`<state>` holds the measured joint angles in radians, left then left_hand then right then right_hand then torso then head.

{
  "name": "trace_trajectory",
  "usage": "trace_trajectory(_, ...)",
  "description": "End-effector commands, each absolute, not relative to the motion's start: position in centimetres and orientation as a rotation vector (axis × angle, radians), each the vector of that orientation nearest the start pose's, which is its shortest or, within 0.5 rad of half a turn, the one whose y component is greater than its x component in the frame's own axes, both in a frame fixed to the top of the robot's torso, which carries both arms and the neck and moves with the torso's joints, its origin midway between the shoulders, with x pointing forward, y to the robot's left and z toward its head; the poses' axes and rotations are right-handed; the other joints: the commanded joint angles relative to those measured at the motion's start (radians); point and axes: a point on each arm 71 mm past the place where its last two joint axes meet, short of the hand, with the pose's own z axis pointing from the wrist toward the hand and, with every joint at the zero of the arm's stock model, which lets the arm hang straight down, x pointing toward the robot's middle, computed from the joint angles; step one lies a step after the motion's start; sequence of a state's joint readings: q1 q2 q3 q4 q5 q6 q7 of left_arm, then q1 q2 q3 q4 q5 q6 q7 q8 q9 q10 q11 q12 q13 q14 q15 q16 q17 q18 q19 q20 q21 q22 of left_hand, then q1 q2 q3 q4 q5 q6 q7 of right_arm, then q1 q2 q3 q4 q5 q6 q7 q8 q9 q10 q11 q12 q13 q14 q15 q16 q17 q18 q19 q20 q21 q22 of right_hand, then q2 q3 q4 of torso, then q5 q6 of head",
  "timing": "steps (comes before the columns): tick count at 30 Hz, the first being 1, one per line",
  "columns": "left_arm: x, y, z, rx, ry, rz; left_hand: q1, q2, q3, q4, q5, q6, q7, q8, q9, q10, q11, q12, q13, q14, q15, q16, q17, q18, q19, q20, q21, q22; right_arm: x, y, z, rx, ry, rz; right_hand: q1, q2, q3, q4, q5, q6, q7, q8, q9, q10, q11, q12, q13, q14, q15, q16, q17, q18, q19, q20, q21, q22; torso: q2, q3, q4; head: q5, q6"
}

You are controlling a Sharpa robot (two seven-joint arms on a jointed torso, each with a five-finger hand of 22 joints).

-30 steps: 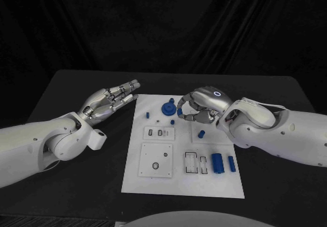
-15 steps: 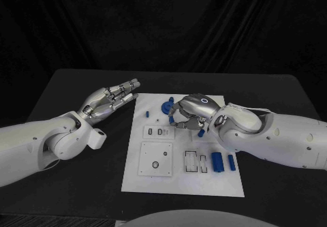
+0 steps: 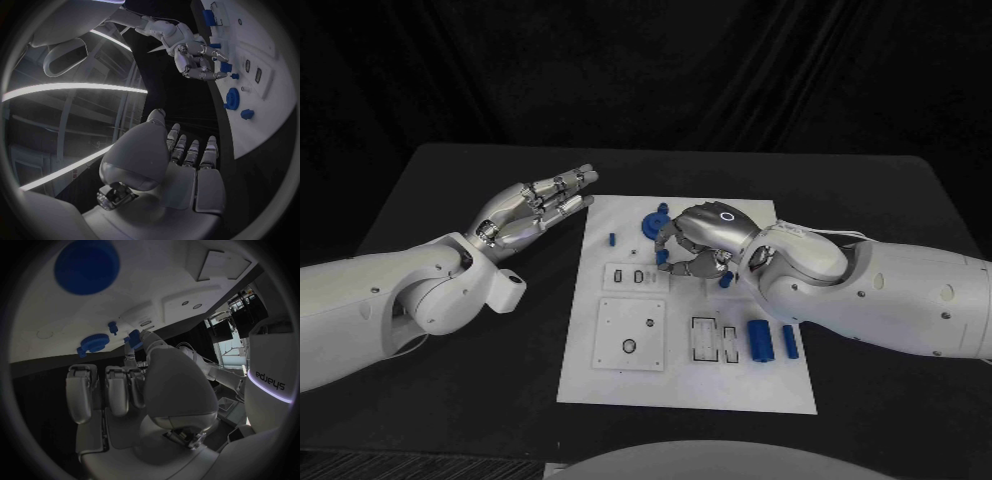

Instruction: Assemble the parts on the task board

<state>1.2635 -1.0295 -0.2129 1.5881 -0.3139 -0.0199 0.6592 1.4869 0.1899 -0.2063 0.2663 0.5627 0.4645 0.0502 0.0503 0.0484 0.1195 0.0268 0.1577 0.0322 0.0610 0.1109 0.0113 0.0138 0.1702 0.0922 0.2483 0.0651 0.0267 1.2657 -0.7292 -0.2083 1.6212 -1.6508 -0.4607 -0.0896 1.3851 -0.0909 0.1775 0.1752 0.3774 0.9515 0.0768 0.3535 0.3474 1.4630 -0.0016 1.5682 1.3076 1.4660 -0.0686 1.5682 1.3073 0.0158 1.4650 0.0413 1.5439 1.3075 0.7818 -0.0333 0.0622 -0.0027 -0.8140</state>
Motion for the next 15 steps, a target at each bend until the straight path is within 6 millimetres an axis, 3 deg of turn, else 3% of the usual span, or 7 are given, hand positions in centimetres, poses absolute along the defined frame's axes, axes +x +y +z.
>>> trace_trajectory(1, 44.46, 25.83, -18.33, -0.591, 1.517, -1.748, 0.013, 0.000, 0.006, -0.002, 0.006, -0.006, 0.002, 0.000, 0.001, 0.000, 0.005, 0.002, 0.001, 0.002, 0.007, 0.005, 0.002, 0.012, -0.001, 0.009, 0.005, 0.001, 44.21, -11.50, -19.50, -0.471, 1.520, 0.745, -0.007, 0.000, -0.004, -0.002, 0.005, -0.002, 0.003, 0.003, 0.039, 0.108, 0.007, 0.003, 0.263, 0.103, 0.009, -0.002, 0.255, -0.006, 0.086, 0.006, -0.005, 0.250, 0.000, -0.0002, -0.0001, 0.001, -0.001)
trace_trajectory(15, 44.50, 25.79, -18.35, -0.591, 1.518, -1.749, 0.013, 0.000, 0.006, -0.002, 0.006, -0.006, 0.002, 0.000, 0.001, 0.000, 0.005, 0.002, 0.001, 0.002, 0.007, 0.005, 0.002, 0.012, -0.001, 0.009, 0.005, 0.001, 44.23, -11.41, -20.12, -0.469, 1.537, 0.740, -0.008, 0.000, -0.004, -0.003, 0.007, -0.004, 0.004, 0.002, 0.039, 0.108, 0.008, 0.003, 0.263, 0.103, 0.009, -0.002, 0.254, -0.006, 0.085, 0.007, -0.006, 0.249, -0.001, -0.0006, -0.0005, 0.005, -0.004)
